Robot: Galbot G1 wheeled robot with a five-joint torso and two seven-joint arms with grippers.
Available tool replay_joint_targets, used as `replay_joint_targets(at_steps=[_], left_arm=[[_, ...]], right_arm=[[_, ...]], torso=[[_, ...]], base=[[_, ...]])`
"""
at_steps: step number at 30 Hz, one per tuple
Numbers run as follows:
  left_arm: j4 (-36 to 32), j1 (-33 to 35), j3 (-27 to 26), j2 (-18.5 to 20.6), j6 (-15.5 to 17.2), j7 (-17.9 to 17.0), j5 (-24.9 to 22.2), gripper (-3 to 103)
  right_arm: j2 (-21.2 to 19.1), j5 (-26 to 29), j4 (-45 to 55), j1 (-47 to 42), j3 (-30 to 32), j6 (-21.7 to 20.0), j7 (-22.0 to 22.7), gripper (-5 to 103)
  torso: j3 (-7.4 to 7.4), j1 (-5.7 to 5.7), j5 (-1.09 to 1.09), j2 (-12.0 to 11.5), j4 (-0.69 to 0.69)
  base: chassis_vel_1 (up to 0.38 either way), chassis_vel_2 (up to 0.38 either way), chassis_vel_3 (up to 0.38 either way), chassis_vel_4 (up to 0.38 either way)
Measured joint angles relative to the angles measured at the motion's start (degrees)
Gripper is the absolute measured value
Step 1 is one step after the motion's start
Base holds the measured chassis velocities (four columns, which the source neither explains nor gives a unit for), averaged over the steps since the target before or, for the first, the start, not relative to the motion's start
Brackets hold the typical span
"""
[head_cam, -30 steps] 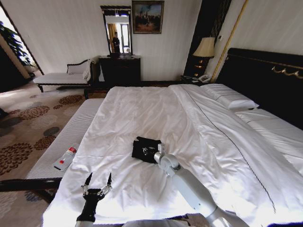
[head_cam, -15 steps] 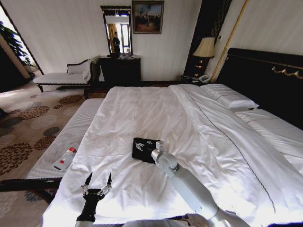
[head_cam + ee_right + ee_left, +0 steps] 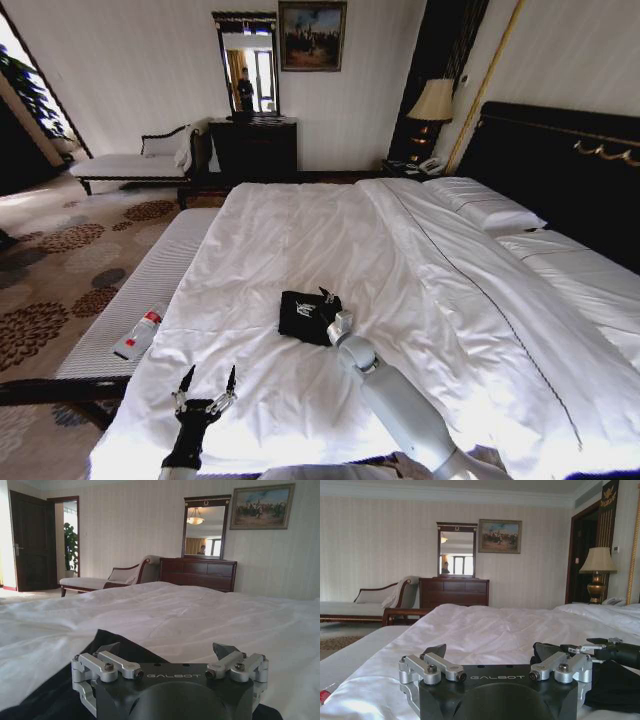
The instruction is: Fold the clothes on the bed.
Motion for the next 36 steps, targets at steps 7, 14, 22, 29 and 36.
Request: replay_joint_targets(at_steps=[7, 14, 22, 29, 36], left_arm=[[0.0, 0.0, 0.0, 0.0, 0.0, 0.0, 0.0, 100], [0.0, 0.0, 0.0, 0.0, 0.01, 0.0, 0.0, 100], [0.0, 0.0, 0.0, 0.0, 0.01, 0.0, 0.0, 100], [0.0, 0.0, 0.0, 0.0, 0.01, 0.0, 0.0, 100], [0.0, 0.0, 0.0, 0.0, 0.01, 0.0, 0.0, 100]], right_arm=[[-0.02, -6.91, -8.0, 0.38, 2.68, 7.27, -2.3, 100], [-1.63, -9.55, -8.72, -1.63, 6.21, 10.45, -3.45, 100], [-2.28, -12.16, -7.75, -3.19, 6.64, 11.41, -3.28, 100], [0.04, -15.39, -4.22, -3.77, 1.5, 10.8, -3.05, 100], [1.74, -14.12, -3.31, 0.18, -4.27, 8.45, -1.96, 100]], torso=[[0.0, 0.0, 0.0, 0.0, -0.02], [0.0, 0.01, 0.0, 0.0, -0.02], [-0.01, 0.01, -0.02, 0.0, -0.02], [-0.01, 0.01, 0.0, -0.01, -0.01], [-0.01, 0.02, -0.02, -0.01, -0.01]], base=[[0.0, 0.0, 0.0, 0.0], [0.0, 0.0, 0.0, 0.0], [0.0, 0.0, 0.0, 0.0], [0.0, 0.0, 0.0, 0.0], [0.0, 0.0, 0.0, 0.0]])
